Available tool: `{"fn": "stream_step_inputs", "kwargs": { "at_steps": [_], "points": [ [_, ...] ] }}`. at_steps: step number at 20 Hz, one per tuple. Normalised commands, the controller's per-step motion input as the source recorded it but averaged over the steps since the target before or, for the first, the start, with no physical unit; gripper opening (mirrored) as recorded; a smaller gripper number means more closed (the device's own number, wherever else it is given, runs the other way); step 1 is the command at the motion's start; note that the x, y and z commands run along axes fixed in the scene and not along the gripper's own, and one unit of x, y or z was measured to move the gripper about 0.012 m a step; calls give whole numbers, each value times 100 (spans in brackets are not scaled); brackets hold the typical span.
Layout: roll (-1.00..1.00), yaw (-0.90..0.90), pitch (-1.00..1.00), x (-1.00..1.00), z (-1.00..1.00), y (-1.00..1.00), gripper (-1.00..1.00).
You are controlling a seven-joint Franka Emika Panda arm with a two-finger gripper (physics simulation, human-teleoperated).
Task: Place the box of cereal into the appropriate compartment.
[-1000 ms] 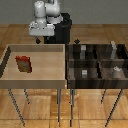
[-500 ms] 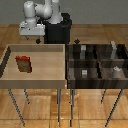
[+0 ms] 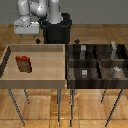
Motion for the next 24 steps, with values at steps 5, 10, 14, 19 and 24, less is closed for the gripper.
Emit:
{"fn": "stream_step_inputs", "kwargs": {
  "at_steps": [5, 10, 14, 19, 24],
  "points": [
    [0, 0, 0, 0, 20, 0, 100],
    [0, 0, 0, 20, 40, 0, 100],
    [0, 0, 0, 50, 0, 0, 100],
    [0, 0, 0, 100, 0, 0, 100],
    [0, 0, 0, 100, 0, 0, 100]
  ]
}}
